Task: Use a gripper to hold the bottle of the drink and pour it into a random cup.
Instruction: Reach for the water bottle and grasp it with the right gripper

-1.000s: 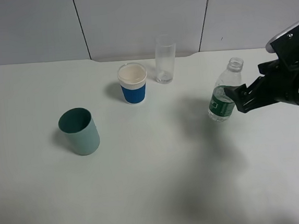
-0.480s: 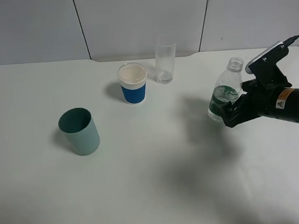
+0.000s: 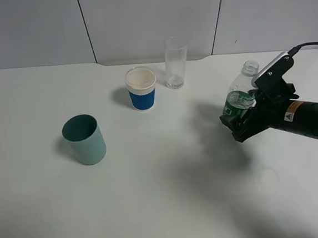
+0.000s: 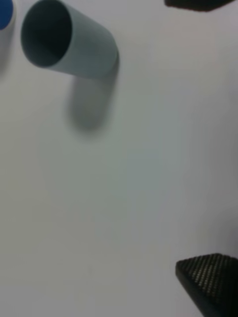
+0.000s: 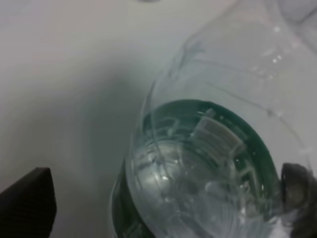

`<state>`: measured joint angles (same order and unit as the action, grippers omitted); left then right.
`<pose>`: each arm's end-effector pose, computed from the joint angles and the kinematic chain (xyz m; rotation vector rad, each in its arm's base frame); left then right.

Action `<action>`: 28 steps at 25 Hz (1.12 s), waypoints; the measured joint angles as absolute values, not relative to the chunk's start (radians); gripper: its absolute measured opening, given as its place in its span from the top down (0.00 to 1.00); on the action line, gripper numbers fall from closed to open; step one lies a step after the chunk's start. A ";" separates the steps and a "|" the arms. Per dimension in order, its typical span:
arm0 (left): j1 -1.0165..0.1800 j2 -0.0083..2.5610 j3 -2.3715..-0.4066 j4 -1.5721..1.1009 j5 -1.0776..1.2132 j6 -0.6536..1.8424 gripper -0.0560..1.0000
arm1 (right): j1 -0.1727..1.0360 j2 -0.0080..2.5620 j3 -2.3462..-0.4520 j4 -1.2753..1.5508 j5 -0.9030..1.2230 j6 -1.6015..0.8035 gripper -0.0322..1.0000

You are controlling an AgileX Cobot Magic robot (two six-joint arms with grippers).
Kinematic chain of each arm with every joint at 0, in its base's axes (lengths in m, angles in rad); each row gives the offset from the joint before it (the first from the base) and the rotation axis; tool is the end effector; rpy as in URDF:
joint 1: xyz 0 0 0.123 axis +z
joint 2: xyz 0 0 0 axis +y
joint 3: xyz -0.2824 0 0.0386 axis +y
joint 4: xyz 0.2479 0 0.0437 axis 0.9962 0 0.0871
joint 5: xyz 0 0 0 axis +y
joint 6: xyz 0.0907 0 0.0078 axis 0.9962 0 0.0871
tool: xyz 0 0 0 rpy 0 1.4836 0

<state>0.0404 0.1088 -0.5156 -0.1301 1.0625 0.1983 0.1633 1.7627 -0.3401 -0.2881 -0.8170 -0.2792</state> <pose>0.0106 -0.0099 0.2817 0.1670 2.1251 -0.0182 0.2416 0.0589 0.1083 -0.7791 1.9473 0.0298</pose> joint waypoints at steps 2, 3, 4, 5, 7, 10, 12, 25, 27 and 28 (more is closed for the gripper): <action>0.040 0.109 -0.516 -0.130 1.063 0.198 0.01 | 0.163 1.769 -0.340 -0.288 -0.825 -0.286 0.12; 0.040 0.109 -0.516 -0.130 1.063 0.198 0.01 | 0.163 1.771 -0.340 -0.288 -0.831 -0.288 0.12; 0.040 0.109 -0.516 -0.130 1.063 0.198 0.01 | 0.162 1.774 -0.340 -0.288 -0.835 -0.291 0.12; 0.040 0.109 -0.516 -0.130 1.063 0.198 0.01 | 0.159 1.774 -0.340 -0.288 -0.837 -0.294 0.12; 0.040 0.109 -0.516 -0.130 1.063 0.198 0.01 | 0.154 1.778 -0.340 -0.289 -0.839 -0.296 0.12; 0.040 0.109 -0.516 -0.130 1.063 0.198 0.01 | 0.141 1.778 -0.340 -0.288 -0.862 -0.296 0.12; 0.040 0.109 -0.516 -0.130 1.063 0.198 0.01 | 0.139 1.778 -0.340 -0.288 -0.873 -0.296 0.12; 0.040 0.109 -0.516 -0.130 1.063 0.198 0.01 | 0.139 1.778 -0.340 -0.288 -0.909 -0.296 0.21; 0.040 0.109 -0.516 -0.130 1.063 0.198 0.01 | 0.139 1.778 -0.340 -0.288 -0.909 -0.296 0.24; 0.040 0.109 -0.516 -0.130 1.063 0.198 0.01 | 0.139 1.778 -0.340 -0.288 -0.909 -0.296 0.25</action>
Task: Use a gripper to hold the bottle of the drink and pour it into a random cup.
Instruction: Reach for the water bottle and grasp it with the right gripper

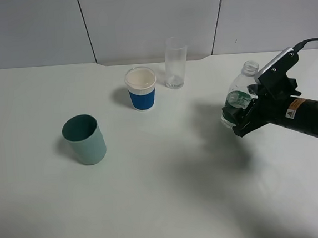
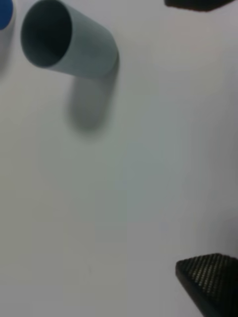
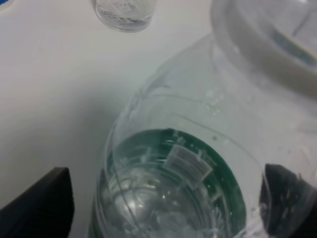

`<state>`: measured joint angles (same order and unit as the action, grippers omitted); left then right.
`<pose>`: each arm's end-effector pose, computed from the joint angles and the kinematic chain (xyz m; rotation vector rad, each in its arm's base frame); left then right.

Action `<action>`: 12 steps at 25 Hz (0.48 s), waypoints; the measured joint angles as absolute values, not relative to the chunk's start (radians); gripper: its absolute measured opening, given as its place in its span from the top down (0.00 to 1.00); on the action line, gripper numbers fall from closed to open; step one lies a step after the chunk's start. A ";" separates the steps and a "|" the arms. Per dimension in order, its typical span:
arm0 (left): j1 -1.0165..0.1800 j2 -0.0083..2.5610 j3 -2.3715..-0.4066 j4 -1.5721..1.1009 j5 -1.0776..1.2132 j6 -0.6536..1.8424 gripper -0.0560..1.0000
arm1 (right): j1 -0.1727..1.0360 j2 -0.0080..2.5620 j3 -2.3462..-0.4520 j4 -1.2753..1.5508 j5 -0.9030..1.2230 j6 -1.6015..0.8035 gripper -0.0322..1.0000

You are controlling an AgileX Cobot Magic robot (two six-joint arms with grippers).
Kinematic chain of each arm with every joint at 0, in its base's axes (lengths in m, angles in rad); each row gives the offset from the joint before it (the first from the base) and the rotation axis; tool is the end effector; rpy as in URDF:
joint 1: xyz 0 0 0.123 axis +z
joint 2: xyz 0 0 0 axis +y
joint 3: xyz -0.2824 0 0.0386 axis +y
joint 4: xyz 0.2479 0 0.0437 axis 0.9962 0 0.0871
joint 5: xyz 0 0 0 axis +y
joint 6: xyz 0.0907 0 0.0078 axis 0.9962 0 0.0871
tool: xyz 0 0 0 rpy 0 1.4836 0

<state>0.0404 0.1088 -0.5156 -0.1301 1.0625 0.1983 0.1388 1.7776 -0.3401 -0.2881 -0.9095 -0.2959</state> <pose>0.0106 -0.0099 0.2817 0.1670 2.1251 -0.0182 0.2462 0.0550 0.1120 -0.7446 1.8772 0.0161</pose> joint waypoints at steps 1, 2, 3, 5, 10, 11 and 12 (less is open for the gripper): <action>0.040 0.109 -0.516 -0.130 1.063 0.198 0.01 | 0.139 1.778 -0.340 -0.288 -0.909 -0.296 0.28; 0.040 0.109 -0.516 -0.130 1.063 0.198 0.01 | 0.139 1.778 -0.340 -0.287 -0.910 -0.296 0.30; 0.040 0.109 -0.516 -0.130 1.063 0.198 0.01 | 0.139 1.778 -0.340 -0.286 -0.910 -0.296 0.34; 0.040 0.109 -0.516 -0.130 1.063 0.198 0.01 | 0.139 1.778 -0.340 -0.288 -0.909 -0.291 0.42; 0.040 0.109 -0.516 -0.130 1.063 0.198 0.01 | 0.139 1.778 -0.340 -0.286 -0.909 -0.246 0.42; 0.040 0.109 -0.516 -0.130 1.063 0.198 0.01 | 0.139 1.778 -0.340 -0.286 -0.909 -0.239 0.42; 0.040 0.109 -0.516 -0.130 1.063 0.198 0.01 | 0.139 1.778 -0.340 -0.287 -0.908 -0.235 0.42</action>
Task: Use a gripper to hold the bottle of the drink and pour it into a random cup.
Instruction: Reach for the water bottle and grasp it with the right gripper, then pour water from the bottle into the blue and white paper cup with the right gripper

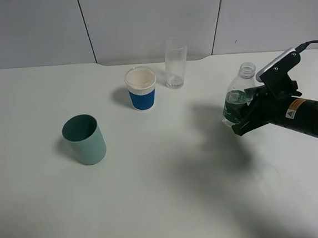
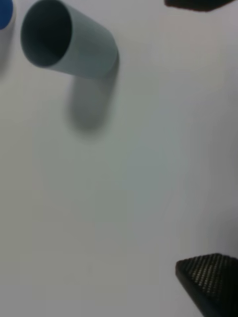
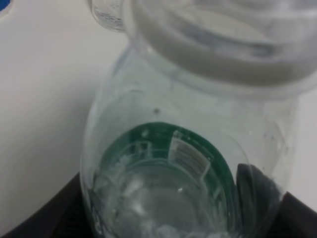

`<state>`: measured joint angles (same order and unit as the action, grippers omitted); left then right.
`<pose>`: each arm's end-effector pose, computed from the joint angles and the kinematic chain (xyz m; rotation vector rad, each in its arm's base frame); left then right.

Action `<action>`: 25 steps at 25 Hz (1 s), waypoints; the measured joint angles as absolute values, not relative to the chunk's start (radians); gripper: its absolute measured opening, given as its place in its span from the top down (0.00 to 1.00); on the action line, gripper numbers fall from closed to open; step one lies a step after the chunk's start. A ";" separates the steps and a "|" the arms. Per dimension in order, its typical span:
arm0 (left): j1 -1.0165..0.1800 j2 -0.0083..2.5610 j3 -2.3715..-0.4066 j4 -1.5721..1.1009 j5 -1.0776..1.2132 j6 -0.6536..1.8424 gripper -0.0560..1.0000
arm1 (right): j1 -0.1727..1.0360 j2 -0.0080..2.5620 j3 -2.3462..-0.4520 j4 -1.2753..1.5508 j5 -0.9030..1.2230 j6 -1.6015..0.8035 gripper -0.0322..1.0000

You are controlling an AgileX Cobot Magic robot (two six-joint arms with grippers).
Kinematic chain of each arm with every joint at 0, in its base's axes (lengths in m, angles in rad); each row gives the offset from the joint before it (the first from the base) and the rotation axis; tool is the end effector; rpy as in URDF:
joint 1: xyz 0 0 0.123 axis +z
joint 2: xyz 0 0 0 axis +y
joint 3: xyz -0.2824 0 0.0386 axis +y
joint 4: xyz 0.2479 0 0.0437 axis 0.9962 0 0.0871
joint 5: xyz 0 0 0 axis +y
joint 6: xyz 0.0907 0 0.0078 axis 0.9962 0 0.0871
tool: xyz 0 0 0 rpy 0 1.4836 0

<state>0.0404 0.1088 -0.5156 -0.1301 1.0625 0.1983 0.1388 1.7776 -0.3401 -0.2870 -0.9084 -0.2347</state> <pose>0.0106 -0.0099 0.2817 0.1670 2.1251 -0.0182 0.2462 0.0549 0.1119 -0.6861 1.9009 0.0544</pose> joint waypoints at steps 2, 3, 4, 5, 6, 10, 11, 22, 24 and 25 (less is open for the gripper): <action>0.040 0.109 -0.516 -0.130 1.063 0.198 0.01 | 0.139 1.778 -0.340 -0.287 -0.909 -0.234 0.42; 0.040 0.109 -0.516 -0.130 1.063 0.198 0.01 | 0.139 1.778 -0.340 -0.287 -0.909 -0.234 0.42; 0.040 0.109 -0.516 -0.130 1.063 0.198 0.01 | 0.139 1.778 -0.340 -0.287 -0.909 -0.234 0.42; 0.040 0.109 -0.516 -0.130 1.063 0.198 0.01 | 0.139 1.778 -0.340 -0.286 -0.909 -0.233 0.42; 0.040 0.109 -0.516 -0.130 1.063 0.198 0.01 | 0.139 1.778 -0.340 -0.282 -0.909 -0.232 0.42; 0.040 0.109 -0.516 -0.130 1.063 0.198 0.01 | 0.139 1.778 -0.340 -0.263 -0.907 -0.220 0.42; 0.040 0.109 -0.516 -0.130 1.063 0.198 0.01 | 0.139 1.778 -0.340 -0.261 -0.907 -0.217 0.42; 0.040 0.109 -0.516 -0.130 1.063 0.198 0.01 | 0.139 1.781 -0.340 -0.227 -0.948 -0.214 0.42; 0.040 0.109 -0.516 -0.130 1.063 0.198 0.01 | 0.139 1.781 -0.340 -0.221 -0.984 -0.193 0.42; 0.040 0.109 -0.516 -0.130 1.063 0.198 0.01 | 0.139 1.781 -0.340 -0.217 -1.000 -0.175 0.42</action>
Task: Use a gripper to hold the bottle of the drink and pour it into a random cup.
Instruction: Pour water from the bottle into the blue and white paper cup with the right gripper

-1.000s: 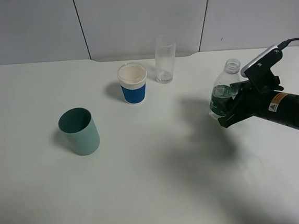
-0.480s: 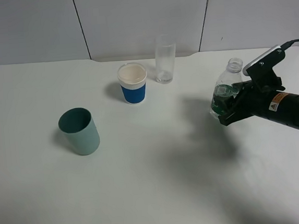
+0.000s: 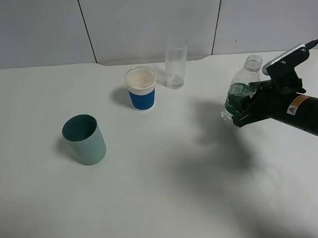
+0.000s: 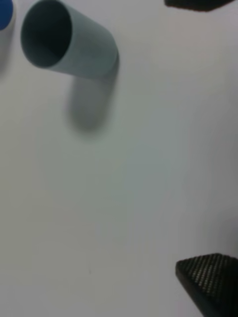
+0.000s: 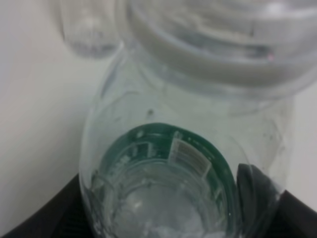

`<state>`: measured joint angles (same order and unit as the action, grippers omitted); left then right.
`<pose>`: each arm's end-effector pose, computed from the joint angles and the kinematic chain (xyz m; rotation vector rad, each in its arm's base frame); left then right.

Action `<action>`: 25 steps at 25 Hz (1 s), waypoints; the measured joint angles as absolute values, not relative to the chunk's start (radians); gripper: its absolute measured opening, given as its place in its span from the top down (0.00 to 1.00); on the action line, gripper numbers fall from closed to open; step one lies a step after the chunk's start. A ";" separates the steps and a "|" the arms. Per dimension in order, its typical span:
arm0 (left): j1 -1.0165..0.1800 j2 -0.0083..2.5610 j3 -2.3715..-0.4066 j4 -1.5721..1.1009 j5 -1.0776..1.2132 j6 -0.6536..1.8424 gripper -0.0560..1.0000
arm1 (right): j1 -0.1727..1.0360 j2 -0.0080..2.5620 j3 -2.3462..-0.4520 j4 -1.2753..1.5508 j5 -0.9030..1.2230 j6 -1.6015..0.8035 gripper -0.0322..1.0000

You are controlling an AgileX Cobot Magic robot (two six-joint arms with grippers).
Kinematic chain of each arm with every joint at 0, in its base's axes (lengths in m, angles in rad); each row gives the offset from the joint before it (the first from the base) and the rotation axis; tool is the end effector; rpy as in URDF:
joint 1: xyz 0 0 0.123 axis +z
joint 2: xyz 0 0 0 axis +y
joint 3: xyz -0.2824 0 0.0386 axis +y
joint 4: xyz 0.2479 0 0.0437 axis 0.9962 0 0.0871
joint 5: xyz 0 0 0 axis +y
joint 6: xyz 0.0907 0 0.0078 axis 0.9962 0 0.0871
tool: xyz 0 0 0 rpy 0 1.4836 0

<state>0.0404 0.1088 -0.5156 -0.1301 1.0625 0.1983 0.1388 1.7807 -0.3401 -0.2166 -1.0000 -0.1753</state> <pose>0.0106 -0.0099 0.2817 0.1670 2.1251 -0.0182 0.2510 0.0517 0.1190 -0.5313 1.8548 0.0724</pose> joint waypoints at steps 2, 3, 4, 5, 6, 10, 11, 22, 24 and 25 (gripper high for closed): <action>0.040 0.109 -0.516 -0.130 1.063 0.198 0.01 | 0.139 1.781 -0.340 -0.199 -1.038 -0.139 0.42; 0.040 0.109 -0.516 -0.130 1.063 0.198 0.01 | 0.139 1.781 -0.340 -0.187 -1.049 -0.126 0.42; 0.040 0.109 -0.516 -0.130 1.063 0.198 0.01 | 0.139 1.781 -0.340 -0.176 -1.057 -0.118 0.42; 0.040 0.109 -0.516 -0.130 1.063 0.198 0.01 | 0.139 1.781 -0.340 -0.167 -1.060 -0.116 0.42; 0.040 0.109 -0.516 -0.130 1.063 0.198 0.01 | 0.139 1.781 -0.340 -0.162 -1.063 -0.116 0.42; 0.040 0.109 -0.516 -0.130 1.063 0.198 0.01 | 0.139 1.781 -0.340 -0.156 -1.065 -0.116 0.42; 0.040 0.109 -0.516 -0.130 1.063 0.198 0.01 | 0.140 1.781 -0.340 -0.156 -1.065 -0.116 0.42; 0.040 0.109 -0.516 -0.130 1.063 0.198 0.01 | 0.247 1.723 -0.421 -0.024 -0.910 -0.242 0.42; 0.040 0.109 -0.516 -0.130 1.063 0.198 0.01 | 0.271 1.709 -0.450 0.021 -0.864 -0.303 0.42; 0.040 0.109 -0.516 -0.130 1.063 0.198 0.01 | 0.279 1.705 -0.466 0.041 -0.842 -0.331 0.42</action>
<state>0.0404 0.1088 -0.5156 -0.1301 1.0625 0.1983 0.2793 1.7047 -0.4664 0.0412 -0.8416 -0.3308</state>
